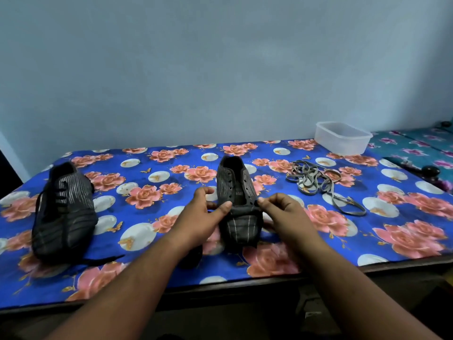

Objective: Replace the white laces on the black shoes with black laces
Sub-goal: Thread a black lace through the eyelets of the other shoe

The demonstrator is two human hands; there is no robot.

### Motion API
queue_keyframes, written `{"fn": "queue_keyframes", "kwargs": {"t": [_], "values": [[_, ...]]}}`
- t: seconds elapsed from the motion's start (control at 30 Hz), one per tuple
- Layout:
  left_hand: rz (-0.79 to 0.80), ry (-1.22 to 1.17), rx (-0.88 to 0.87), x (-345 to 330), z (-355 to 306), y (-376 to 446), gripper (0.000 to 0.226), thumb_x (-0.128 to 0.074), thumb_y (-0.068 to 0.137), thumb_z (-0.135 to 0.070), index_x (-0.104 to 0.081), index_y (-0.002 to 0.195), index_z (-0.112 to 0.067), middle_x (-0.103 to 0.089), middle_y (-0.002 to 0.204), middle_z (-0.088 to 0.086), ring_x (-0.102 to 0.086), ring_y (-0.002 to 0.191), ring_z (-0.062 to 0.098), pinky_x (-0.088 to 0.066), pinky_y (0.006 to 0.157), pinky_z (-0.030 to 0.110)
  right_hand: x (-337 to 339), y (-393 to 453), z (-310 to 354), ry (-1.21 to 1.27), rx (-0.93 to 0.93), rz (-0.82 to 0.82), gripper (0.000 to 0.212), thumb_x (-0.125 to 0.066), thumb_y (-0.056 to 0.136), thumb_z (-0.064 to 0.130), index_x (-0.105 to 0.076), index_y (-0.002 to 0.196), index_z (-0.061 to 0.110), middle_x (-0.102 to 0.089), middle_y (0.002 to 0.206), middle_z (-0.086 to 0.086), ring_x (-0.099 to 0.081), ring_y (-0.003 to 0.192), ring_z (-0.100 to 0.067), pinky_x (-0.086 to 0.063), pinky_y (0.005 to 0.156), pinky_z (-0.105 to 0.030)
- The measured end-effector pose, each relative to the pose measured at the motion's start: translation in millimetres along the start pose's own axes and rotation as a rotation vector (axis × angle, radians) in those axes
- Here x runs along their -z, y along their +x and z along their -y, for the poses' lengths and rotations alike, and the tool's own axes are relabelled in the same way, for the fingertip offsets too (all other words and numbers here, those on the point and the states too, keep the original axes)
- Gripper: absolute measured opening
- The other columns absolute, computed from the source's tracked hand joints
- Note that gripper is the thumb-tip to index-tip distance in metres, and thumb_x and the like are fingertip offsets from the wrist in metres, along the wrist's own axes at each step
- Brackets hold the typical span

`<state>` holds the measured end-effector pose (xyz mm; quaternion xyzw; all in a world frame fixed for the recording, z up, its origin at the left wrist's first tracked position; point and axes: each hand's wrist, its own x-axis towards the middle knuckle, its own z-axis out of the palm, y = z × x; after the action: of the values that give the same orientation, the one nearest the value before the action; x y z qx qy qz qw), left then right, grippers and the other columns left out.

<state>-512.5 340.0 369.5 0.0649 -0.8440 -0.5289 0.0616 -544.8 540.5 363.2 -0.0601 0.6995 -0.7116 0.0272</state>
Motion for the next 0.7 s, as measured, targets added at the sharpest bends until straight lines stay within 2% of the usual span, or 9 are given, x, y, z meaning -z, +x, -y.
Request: {"fn": "queue_keyframes", "kwargs": {"t": [0.07,0.17,0.27,0.4,0.43,0.5,0.57,0.63,0.7], "values": [[-0.023,-0.033,0.013,-1.1,1.5,15.5,0.058,-0.072,0.087,-0.052,-0.041,0.132,-0.034,-0.070,0.108,0.000,-0.069,0.101,0.018,-0.055,0.095,0.045,-10.5,10.5,0.3,0.033,-0.013,0.013,0.021,-0.068,0.096,0.023,-0.061,0.078,0.015,-0.068,0.077,-0.004,-0.062,0.074,-0.018,-0.056,0.075,-0.042],[-0.057,-0.071,0.012,2.4,2.3,35.5,0.048,-0.073,0.091,-0.039,-0.046,0.130,-0.029,-0.074,0.099,-0.001,-0.072,0.091,0.016,-0.056,0.086,0.037,-20.0,28.8,3.4,0.056,-0.011,0.026,0.021,-0.066,0.098,0.020,-0.060,0.079,0.014,-0.069,0.072,0.000,-0.064,0.065,-0.011,-0.055,0.066,-0.032],[-0.062,-0.082,0.000,7.4,4.2,61.1,0.043,-0.073,0.092,-0.032,-0.049,0.126,-0.027,-0.073,0.096,0.001,-0.072,0.085,0.014,-0.055,0.078,0.032,-28.5,55.5,4.2,0.000,0.008,0.029,0.023,-0.066,0.098,0.023,-0.059,0.076,0.016,-0.068,0.076,0.000,-0.062,0.069,-0.013,-0.054,0.068,-0.034],[-0.032,-0.070,0.008,16.0,9.7,98.7,0.035,-0.074,0.092,-0.027,-0.053,0.119,-0.023,-0.070,0.093,0.005,-0.069,0.076,0.015,-0.055,0.065,0.029,-37.1,98.2,7.5,-0.092,-0.002,0.069,0.024,-0.068,0.097,0.024,-0.059,0.075,0.018,-0.064,0.069,0.003,-0.055,0.061,-0.010,-0.045,0.058,-0.026],[-0.020,-0.074,0.015,18.5,11.1,106.1,0.034,-0.074,0.092,-0.026,-0.054,0.119,-0.022,-0.069,0.091,0.003,-0.068,0.076,0.015,-0.056,0.065,0.029,-37.6,107.6,9.8,-0.115,0.007,0.085,0.023,-0.068,0.096,0.022,-0.058,0.075,0.017,-0.063,0.068,0.001,-0.054,0.058,-0.010,-0.044,0.055,-0.027],[-0.013,-0.043,0.004,23.4,17.8,121.3,0.035,-0.074,0.091,-0.029,-0.055,0.120,-0.022,-0.068,0.093,-0.001,-0.068,0.085,0.016,-0.057,0.077,0.032,-36.2,126.5,17.1,-0.154,0.059,0.111,0.023,-0.069,0.095,0.017,-0.057,0.074,0.015,-0.064,0.069,0.000,-0.055,0.054,-0.006,-0.044,0.053,-0.022],[-0.031,0.023,-0.052,24.5,26.1,129.0,0.039,-0.074,0.090,-0.033,-0.056,0.124,-0.024,-0.066,0.108,-0.005,-0.066,0.100,0.015,-0.053,0.091,0.031,-30.5,141.2,23.4,-0.078,0.103,0.163,0.024,-0.070,0.093,0.012,-0.057,0.073,0.015,-0.076,0.088,-0.004,-0.068,0.075,-0.003,-0.048,0.067,-0.018],[-0.094,0.066,-0.130,21.3,33.5,127.5,0.041,-0.073,0.091,-0.036,-0.056,0.127,-0.028,-0.061,0.120,-0.011,-0.062,0.104,0.007,-0.049,0.091,0.023,-22.9,150.4,22.3,0.115,0.099,0.225,0.027,-0.073,0.089,0.013,-0.052,0.072,0.018,-0.076,0.106,-0.013,-0.071,0.106,-0.018,-0.053,0.090,-0.031],[-0.153,0.096,-0.216,18.0,36.2,121.5,0.041,-0.071,0.092,-0.036,-0.057,0.130,-0.032,-0.053,0.124,-0.014,-0.056,0.105,-0.006,-0.042,0.088,0.009,-17.4,154.5,18.1,0.330,0.069,0.229,0.026,-0.071,0.083,0.014,-0.048,0.072,0.019,-0.076,0.099,-0.014,-0.071,0.106,-0.031,-0.051,0.099,-0.045]]}}
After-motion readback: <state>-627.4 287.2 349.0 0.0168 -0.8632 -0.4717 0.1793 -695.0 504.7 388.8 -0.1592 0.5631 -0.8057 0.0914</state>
